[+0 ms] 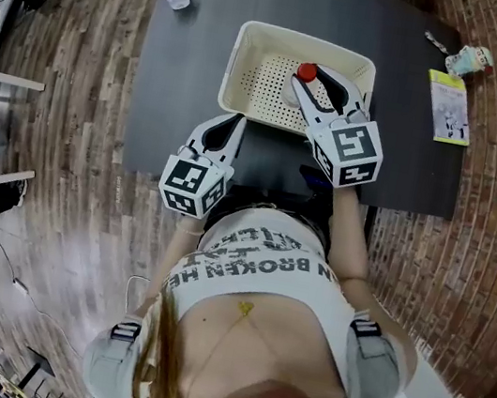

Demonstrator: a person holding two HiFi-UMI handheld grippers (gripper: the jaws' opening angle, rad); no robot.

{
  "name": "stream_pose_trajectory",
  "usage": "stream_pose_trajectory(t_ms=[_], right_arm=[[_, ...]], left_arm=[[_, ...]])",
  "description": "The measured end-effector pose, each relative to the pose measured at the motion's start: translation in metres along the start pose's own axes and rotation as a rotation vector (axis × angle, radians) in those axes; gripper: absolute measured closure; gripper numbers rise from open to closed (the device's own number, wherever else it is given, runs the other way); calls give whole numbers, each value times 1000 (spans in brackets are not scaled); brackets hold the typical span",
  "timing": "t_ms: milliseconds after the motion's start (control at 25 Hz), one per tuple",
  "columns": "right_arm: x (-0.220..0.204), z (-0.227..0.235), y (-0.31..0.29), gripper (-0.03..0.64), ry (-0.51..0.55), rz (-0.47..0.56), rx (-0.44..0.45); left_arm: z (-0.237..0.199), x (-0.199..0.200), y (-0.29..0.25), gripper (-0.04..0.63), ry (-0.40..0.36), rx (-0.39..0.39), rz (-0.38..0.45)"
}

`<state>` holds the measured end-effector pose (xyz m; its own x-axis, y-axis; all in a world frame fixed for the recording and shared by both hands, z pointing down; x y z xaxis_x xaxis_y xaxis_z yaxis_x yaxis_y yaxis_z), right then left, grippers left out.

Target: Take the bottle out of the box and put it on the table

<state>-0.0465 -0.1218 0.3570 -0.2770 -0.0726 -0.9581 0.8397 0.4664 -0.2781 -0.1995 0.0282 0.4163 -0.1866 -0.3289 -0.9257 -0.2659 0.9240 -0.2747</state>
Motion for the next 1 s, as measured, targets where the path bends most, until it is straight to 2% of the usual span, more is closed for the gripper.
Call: stream_pose_trajectory(t_ms=[320,1000], right_arm=[[15,6,12,476,11,21,-14],[16,12,25,477,0,19,-25]], left_arm=[[6,-1,-10,591,-13,-31,-13],[15,0,-17,591,-27,-54,-34]])
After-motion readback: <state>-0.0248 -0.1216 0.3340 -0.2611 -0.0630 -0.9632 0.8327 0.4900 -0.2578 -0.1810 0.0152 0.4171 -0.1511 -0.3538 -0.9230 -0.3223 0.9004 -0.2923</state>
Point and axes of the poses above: the fingertips, and each gripper's own axes: y backward along the fingers, z to its right, x out of its top, the point moved 9 cm from there along y, backward along the fingers, and after that the axes turned 2 degrees about z, right-handed, at the moved point
